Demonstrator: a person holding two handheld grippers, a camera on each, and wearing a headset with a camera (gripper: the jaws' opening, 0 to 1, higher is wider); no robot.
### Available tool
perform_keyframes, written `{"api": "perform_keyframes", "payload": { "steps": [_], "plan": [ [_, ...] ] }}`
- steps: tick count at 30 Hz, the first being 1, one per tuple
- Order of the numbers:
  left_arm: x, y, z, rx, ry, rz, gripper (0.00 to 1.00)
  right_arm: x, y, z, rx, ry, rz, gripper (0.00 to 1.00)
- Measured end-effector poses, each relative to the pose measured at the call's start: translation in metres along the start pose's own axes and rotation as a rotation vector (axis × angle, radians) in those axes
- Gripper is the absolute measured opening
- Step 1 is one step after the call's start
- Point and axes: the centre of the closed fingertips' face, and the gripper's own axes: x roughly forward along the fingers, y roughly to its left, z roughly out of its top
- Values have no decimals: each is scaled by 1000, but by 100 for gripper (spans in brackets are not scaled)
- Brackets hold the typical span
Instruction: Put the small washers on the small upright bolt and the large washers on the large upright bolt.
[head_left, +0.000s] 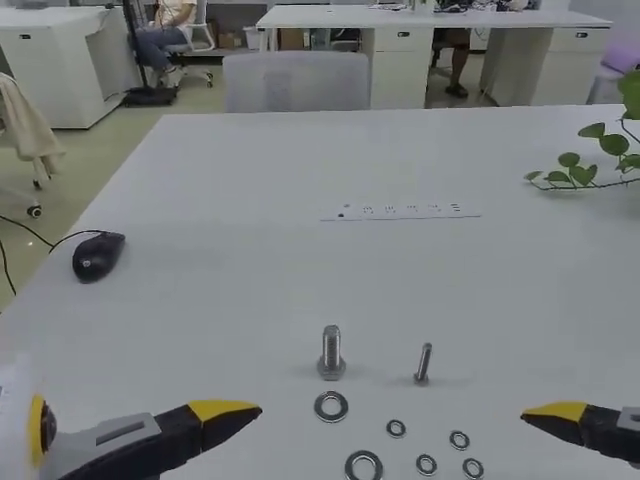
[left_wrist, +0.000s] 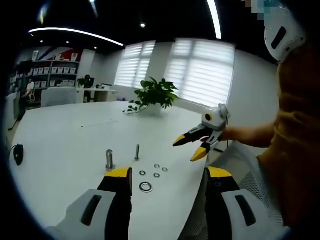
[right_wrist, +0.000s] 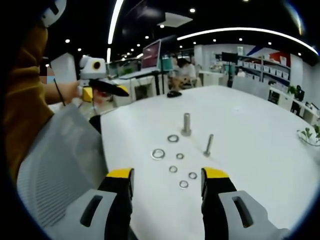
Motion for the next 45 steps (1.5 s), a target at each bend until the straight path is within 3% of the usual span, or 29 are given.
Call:
{"api": "perform_keyframes", "payload": {
  "steps": [6, 19, 26, 33, 36, 39, 43, 45],
  "plan": [
    [5, 6, 12, 26, -35, 3, 58, -3, 0, -3, -4, 13, -1, 55],
    [5, 2, 10, 20, -51, -6, 57, 3, -4, 1, -43, 51, 28, 55],
    [7, 4, 10, 9, -71, -1, 57, 10, -3, -7, -65, 136, 79, 53],
    [10, 1, 10, 7, -76, -12, 57, 20, -4, -25, -104, 282, 139, 50],
    [11, 1, 12, 7, -81, -16, 57, 22, -12, -34, -162, 358, 135, 48],
    [13, 1, 10, 3, -81, -18, 57, 25, -15, -37, -142, 393, 148, 44],
    [14, 4, 6, -15, -86, -14, 57, 28, -23, -45, -136, 480, 148, 42],
    [14, 5, 6, -22, -91, -11, 57, 32, -26, -44, -150, 491, 147, 40]
  ]
}}
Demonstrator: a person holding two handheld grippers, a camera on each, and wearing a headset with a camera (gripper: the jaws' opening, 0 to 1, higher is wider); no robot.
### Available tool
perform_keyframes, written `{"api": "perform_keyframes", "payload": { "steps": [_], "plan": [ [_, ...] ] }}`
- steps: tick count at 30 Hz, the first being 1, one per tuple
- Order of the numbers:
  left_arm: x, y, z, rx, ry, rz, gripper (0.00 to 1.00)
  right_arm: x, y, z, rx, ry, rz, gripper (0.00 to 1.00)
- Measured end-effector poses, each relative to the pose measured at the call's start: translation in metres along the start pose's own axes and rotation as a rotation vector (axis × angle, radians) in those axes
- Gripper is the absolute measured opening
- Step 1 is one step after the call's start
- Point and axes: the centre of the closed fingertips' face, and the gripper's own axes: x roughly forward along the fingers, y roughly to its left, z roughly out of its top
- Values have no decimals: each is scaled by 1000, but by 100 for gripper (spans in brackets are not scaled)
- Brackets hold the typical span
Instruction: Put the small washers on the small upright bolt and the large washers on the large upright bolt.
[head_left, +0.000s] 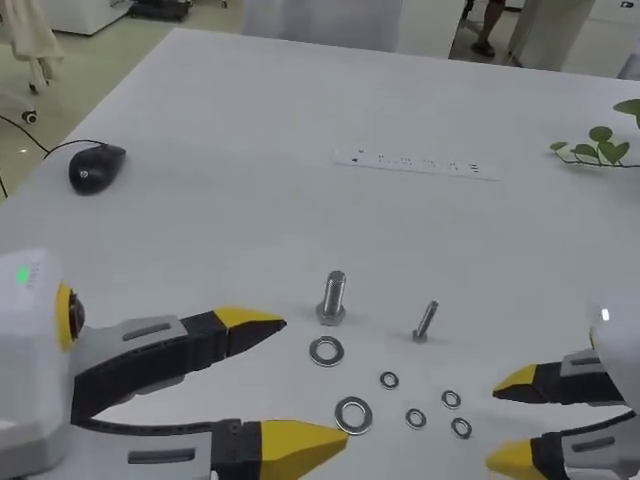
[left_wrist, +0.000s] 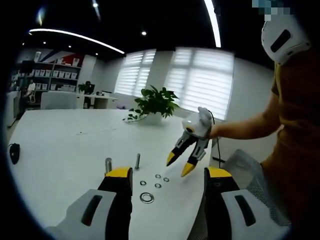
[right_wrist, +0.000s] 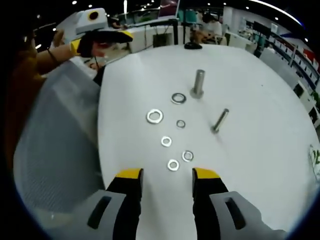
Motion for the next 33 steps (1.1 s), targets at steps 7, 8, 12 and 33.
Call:
{"api": "perform_keyframes", "payload": {
  "steps": [7, 8, 12, 33],
  "plan": [
    [-2, 1, 5, 5, -4, 1, 57, 9, -3, 0, -25, 60, 21, 36],
    [-2, 1, 6, 6, -8, 2, 57, 11, -1, 0, -40, 65, 27, 35],
    [-2, 4, 7, 9, -4, 8, 57, 17, 0, -4, -75, 104, 32, 33],
    [-6, 7, 8, 17, -8, 25, 56, 35, -1, -15, -168, 207, 58, 28]
  ]
}}
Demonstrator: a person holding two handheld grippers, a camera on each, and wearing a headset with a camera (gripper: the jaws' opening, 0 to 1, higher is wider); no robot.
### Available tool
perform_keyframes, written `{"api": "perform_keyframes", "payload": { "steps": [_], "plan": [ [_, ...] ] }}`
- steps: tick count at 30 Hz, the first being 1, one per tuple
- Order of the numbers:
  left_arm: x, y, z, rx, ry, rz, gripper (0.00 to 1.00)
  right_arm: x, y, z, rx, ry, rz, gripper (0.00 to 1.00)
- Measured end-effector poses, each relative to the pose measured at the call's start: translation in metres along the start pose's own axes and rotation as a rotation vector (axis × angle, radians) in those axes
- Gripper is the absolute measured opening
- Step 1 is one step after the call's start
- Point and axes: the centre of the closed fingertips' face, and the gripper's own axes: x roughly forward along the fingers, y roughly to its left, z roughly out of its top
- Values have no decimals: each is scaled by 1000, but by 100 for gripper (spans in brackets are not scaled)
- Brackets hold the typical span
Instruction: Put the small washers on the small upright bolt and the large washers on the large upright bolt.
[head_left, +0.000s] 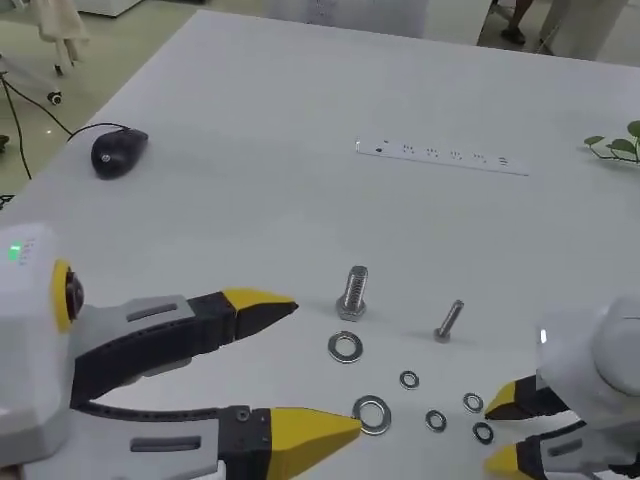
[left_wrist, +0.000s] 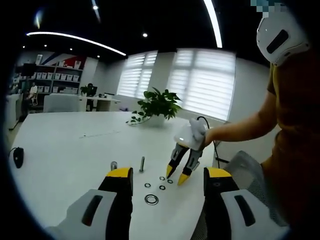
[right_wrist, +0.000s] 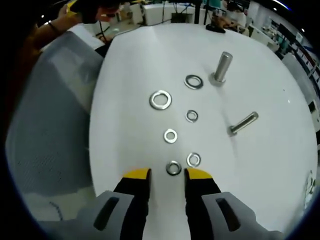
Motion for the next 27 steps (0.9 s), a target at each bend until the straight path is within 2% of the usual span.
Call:
{"api": "perform_keyframes", "payload": {
  "steps": [2, 6, 14, 23, 27],
  "plan": [
    [0, 1, -1, 2, 5, 3, 56, 2, 0, -2, -8, 11, -6, 27],
    [0, 0, 0, 2, 0, 6, 56, 2, -2, 3, -2, -2, -13, 25],
    [1, -2, -2, 0, -1, 10, 56, 1, -4, 2, -9, -11, -20, 22],
    [1, -5, -3, 2, 1, 10, 56, 2, -2, 2, -66, 21, -23, 16],
    [0, -6, -2, 5, -3, 11, 55, 2, -3, 2, -64, 28, -24, 15]
  ]
}}
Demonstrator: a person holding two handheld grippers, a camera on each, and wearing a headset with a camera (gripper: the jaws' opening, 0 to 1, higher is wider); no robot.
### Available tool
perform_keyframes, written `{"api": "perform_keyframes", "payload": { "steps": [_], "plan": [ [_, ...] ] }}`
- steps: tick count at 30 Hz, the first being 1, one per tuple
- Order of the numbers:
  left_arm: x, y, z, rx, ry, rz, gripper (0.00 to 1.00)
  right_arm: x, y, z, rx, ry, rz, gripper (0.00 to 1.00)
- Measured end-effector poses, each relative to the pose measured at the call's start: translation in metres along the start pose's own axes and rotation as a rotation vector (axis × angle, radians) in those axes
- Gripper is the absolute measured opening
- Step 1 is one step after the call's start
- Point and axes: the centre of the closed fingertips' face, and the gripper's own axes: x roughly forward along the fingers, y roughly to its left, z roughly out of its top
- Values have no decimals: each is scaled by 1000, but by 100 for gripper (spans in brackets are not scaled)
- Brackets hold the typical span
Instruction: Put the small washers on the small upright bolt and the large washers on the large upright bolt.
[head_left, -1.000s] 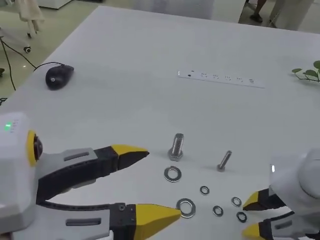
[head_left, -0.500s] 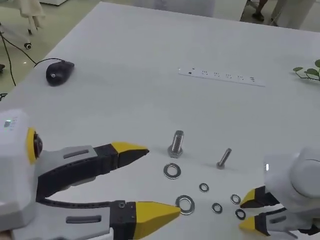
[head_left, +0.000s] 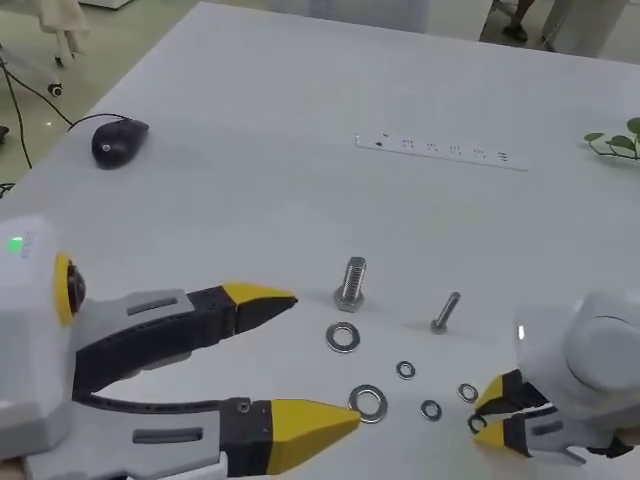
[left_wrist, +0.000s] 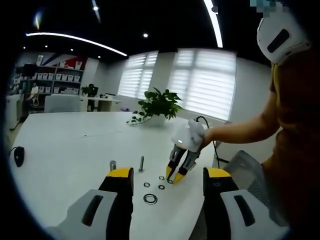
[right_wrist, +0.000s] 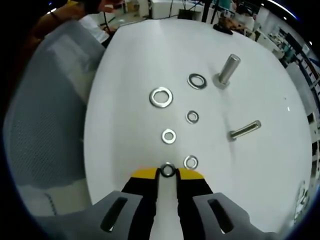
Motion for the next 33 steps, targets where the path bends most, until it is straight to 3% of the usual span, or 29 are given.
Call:
{"api": "perform_keyframes", "payload": {
  "steps": [11, 15, 21, 24, 28, 33],
  "plan": [
    [1, -2, -2, 5, 10, 2, 55, -1, -1, -1, 59, -3, -20, 14],
    [3, -5, 1, 10, 5, -7, 55, -2, -4, -2, 101, -30, -9, 12],
    [1, -5, 1, 12, 10, -6, 55, -1, -3, -1, 112, -39, -9, 12],
    [0, -6, -1, 13, 18, -5, 55, -3, -4, -3, 102, -14, -5, 12],
    [-1, -7, -1, 12, 16, -5, 55, -16, -10, 6, 93, -34, -12, 12],
    [0, -7, -1, 12, 16, -7, 55, -40, -29, 23, 71, -59, -58, 12]
  ]
}}
